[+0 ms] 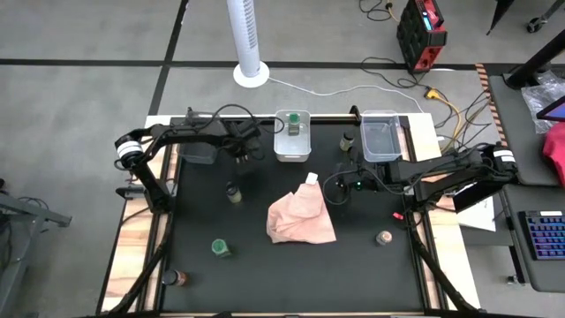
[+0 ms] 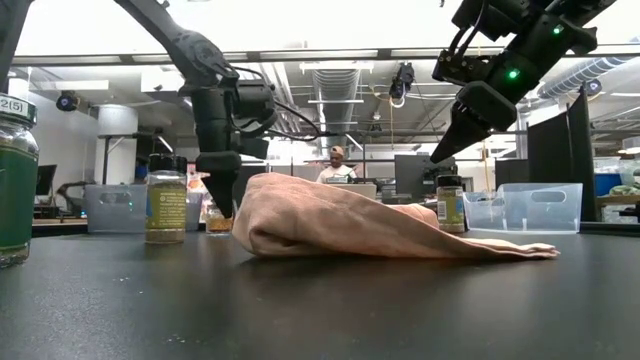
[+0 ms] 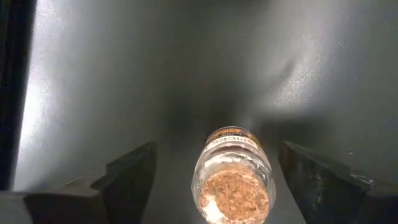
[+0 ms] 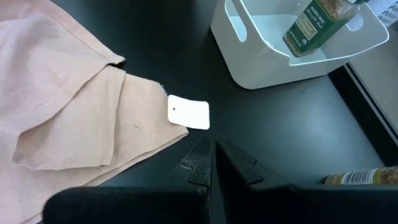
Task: Sort spices by type
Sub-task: Put the left brown spice bottle into the black bin
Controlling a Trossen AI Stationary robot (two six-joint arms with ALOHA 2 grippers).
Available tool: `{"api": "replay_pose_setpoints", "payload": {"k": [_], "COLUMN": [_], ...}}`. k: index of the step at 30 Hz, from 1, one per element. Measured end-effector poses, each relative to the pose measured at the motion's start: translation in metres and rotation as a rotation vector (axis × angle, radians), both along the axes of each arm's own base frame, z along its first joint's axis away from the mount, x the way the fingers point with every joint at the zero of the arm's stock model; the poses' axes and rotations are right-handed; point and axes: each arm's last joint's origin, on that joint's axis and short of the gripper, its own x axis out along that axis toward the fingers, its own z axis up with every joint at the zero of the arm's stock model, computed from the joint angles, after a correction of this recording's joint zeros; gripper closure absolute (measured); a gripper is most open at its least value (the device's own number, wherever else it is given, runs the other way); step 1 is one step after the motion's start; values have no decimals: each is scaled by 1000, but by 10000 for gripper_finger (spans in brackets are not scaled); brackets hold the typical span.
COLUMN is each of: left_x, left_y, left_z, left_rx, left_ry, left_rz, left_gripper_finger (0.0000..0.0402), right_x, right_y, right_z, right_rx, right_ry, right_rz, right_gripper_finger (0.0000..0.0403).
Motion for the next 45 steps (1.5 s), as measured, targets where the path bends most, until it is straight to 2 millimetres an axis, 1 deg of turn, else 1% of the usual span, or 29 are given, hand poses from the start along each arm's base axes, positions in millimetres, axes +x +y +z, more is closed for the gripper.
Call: {"api": "replay_pose_setpoints", "payload": {"k": [4,7,16,22,25,30,35,37,39,41,45], "left_x": [-1,-3,-3,-3,-1,6,14,14,8,-1,-31], "left_y": [-1,-2,-2,-2,-2,-2,-4,-4,0,6,20], "left_z": [0,-1,0,2,9,31,67,80,94,106,131], "left_rx": [-8,-17,-23,-31,-31,-29,-24,1,30,55,115], "left_ry": [13,27,22,39,48,55,64,50,18,-6,-72], "left_rz": [2,4,21,21,14,-12,-56,-78,-84,-68,5], "left_gripper_finger": [105,129,241,244,244,244,244,244,243,239,237], "right_x": [0,0,0,0,0,0,0,0,-1,-2,-4], "right_y": [0,0,0,0,0,0,0,0,0,0,0], "right_z": [0,0,0,0,0,0,-1,-1,-1,-3,-7], "right_rx": [0,0,0,0,0,0,12,17,17,22,27], "right_ry": [0,1,1,2,2,2,-5,-7,-6,-2,10], "right_rz": [0,0,0,0,0,0,-13,-18,-18,-22,-25], "right_gripper_finger": [390,390,390,390,390,390,390,390,390,390,390]}}
